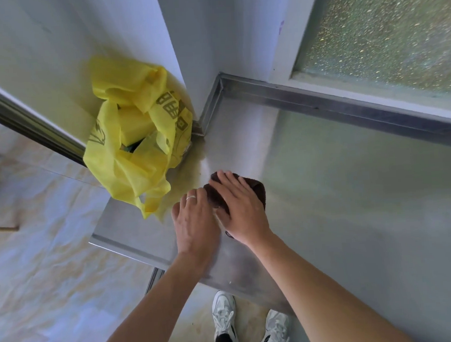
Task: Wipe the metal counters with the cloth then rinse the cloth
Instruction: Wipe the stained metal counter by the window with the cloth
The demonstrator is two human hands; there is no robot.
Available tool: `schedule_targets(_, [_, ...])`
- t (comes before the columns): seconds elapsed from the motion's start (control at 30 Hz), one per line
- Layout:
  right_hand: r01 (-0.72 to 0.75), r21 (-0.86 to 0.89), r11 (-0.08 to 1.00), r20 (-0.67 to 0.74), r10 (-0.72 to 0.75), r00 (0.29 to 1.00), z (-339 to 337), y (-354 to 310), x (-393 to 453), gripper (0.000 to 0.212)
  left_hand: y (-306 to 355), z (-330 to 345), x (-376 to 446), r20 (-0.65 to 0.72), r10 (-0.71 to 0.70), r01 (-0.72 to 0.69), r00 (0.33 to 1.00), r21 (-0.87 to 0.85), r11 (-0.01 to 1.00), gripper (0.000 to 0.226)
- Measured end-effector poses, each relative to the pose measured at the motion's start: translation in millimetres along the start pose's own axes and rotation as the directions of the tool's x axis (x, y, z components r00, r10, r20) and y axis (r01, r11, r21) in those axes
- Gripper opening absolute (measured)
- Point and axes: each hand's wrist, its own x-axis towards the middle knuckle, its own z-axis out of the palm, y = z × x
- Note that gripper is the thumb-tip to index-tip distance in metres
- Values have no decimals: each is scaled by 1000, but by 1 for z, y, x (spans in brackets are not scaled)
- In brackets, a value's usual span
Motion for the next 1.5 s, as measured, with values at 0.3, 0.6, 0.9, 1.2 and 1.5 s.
schedule_targets(0.3, [-76,107,991,-243,100,965,-30,14,36,53,-32,-11,22,18,-81,80,997,53,995,24])
schedule_targets(0.6, [-108,-168,980,-8,108,994,18,-5,78,57,-52,-11,29,34,-83,84,996,-15,996,23])
schedule_targets(0.9, [108,16,994,53,-109,993,35,-39,38,50,-57,-23,19,63,-44,53,997,-136,989,50])
schedule_targets(1.2, [75,55,996,68,-78,995,44,-76,-24,49,-70,-21,6,22,90,-91,996,44,995,18])
schedule_targets(1.5, [-184,-184,966,-29,182,983,14,-30,-10,59,-40,-4,11,54,145,-148,988,50,988,42])
